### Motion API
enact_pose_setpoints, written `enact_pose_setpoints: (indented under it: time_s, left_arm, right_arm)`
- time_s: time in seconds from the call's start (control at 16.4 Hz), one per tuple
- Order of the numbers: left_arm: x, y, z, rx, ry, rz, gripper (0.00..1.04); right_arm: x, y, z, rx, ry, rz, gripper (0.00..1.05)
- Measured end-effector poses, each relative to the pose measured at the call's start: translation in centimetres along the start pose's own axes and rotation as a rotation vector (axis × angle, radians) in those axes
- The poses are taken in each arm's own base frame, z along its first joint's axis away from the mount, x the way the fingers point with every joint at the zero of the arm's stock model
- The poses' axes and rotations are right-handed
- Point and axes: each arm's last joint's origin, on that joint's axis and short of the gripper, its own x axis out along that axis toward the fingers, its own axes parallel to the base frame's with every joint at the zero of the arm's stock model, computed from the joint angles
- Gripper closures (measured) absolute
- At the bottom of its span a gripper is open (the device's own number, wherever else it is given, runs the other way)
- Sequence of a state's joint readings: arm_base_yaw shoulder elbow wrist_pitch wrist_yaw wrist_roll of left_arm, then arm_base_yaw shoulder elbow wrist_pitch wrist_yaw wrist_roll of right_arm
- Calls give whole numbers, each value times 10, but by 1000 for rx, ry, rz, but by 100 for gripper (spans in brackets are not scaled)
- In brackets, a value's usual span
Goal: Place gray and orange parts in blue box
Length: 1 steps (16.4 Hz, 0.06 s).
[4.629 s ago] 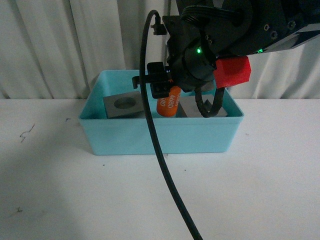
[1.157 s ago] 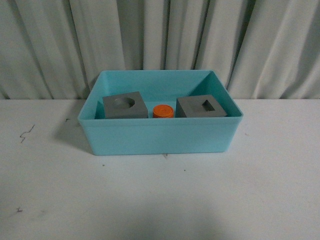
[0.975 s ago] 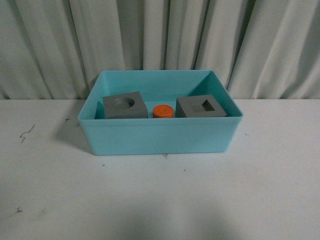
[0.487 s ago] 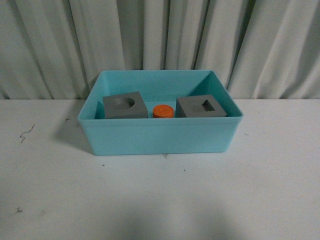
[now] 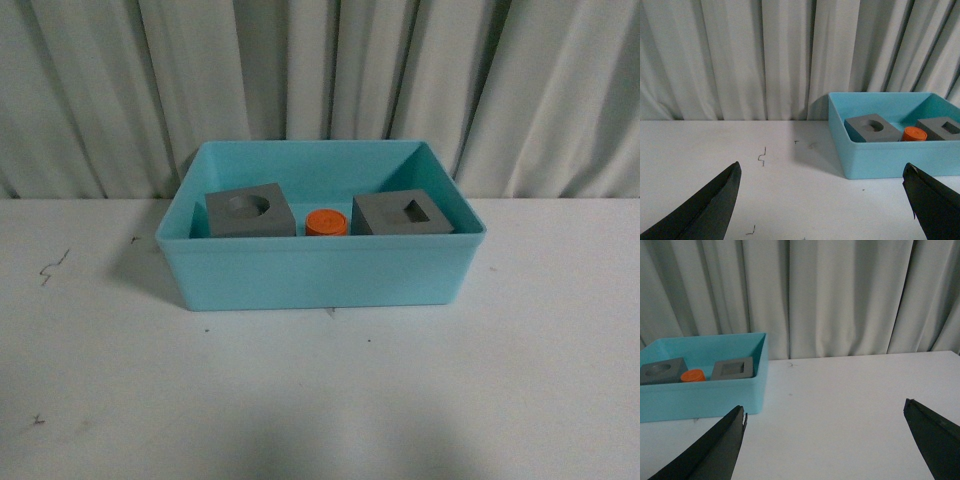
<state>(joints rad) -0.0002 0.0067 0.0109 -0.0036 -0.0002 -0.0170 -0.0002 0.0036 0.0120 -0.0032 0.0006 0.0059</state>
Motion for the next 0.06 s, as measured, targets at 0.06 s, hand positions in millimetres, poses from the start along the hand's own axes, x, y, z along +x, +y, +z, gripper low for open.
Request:
enact_pose_setpoints:
  time_s: [0.06]
  left_arm:
    - [0, 0, 0, 0, 0, 0, 7]
  right_arm:
    - [0, 0, 0, 0, 0, 0, 6]
